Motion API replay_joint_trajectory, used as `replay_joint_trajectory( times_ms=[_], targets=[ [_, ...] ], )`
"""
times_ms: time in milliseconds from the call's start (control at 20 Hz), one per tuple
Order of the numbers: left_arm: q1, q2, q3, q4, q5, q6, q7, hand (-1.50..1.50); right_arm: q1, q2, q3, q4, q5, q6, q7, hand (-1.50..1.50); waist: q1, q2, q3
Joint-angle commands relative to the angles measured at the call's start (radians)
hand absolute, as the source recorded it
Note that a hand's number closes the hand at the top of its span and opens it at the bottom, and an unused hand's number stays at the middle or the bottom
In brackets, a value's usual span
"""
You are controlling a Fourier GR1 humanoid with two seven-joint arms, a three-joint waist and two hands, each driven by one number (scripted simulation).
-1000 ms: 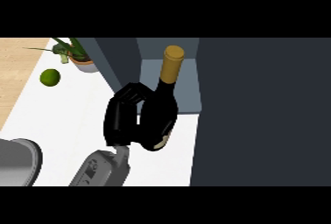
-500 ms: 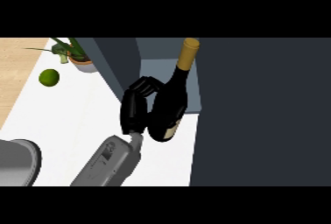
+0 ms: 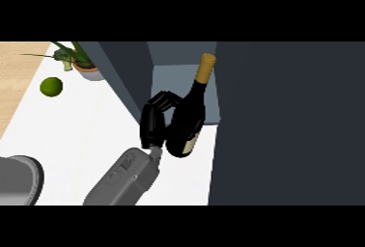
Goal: Pick up the wine, place it into the cabinet and close the cabinet
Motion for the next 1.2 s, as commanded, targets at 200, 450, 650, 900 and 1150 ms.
replay_joint_trajectory(
  times_ms=[200, 450, 650, 900, 1150],
  targets=[
    [-0.008, 0.000, 0.004, 0.131, 0.142, -0.075, -0.136, 1.50, 0.099, -0.021, -0.077, -0.183, -0.147, 0.038, 0.020, -1.50, 0.007, -0.001, 0.001],
    [-0.124, 0.000, 0.057, 0.245, 0.218, -0.111, -0.130, 1.50, 0.117, -0.017, -0.047, -0.191, -0.135, 0.062, 0.015, -1.50, 0.002, 0.000, 0.000],
    [-0.209, 0.000, 0.037, 0.317, 0.281, -0.071, -0.132, 1.50, 0.123, 0.005, -0.017, -0.223, -0.108, 0.037, 0.045, -1.50, -0.013, 0.002, 0.000],
    [-0.298, 0.000, 0.020, 0.351, 0.340, -0.033, -0.096, 1.50, 0.102, 0.009, -0.083, -0.139, -0.155, 0.054, 0.002, -1.50, -0.002, 0.002, 0.001],
    [-0.377, 0.000, 0.070, 0.437, 0.331, -0.041, -0.107, 1.50, 0.099, 0.010, -0.091, -0.160, -0.163, 0.073, 0.001, -1.50, -0.008, 0.003, 0.001]
  ],
)
